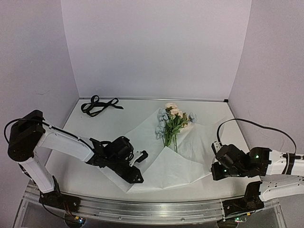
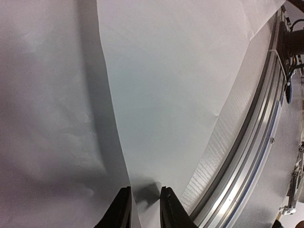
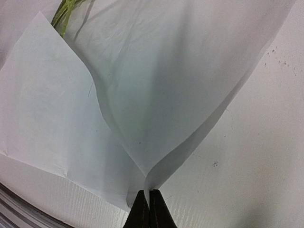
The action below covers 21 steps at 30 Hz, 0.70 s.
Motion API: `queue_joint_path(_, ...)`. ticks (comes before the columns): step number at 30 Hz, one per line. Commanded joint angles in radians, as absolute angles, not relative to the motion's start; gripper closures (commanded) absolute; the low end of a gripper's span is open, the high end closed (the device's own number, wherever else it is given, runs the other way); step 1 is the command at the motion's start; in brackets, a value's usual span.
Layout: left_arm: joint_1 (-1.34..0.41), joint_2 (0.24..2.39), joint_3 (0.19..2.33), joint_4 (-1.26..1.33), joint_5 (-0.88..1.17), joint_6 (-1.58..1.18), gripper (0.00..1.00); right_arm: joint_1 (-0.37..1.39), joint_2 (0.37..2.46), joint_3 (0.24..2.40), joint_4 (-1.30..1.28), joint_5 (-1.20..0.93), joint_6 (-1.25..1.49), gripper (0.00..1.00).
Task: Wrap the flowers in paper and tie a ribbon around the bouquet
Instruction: Fold the one-fourth-folded wrapping paper at the center of the board.
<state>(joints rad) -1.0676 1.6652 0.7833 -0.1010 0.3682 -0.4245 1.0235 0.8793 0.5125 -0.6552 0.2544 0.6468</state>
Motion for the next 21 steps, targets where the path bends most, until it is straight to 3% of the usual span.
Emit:
queue_joint_path(1, -1.047, 1.666, 0.838, -0.071, 0.393, -0.422, 0.84, 1.06, 0.91, 0.569, -0.654, 0.308, 0.603, 1.0)
queue_joint_path(8, -1.013, 1.678, 0.852, -0.092, 0.416, -0.412, 0.99, 1.148, 0.98, 0.64, -0.602, 0.381, 0.504, 1.0)
queue_joint_path(21, -0.979, 1.706, 0.885, -0.108, 0.426, -0.38, 1.0, 1.189, 1.286, 0.848, -0.503, 0.166, 0.445, 1.0)
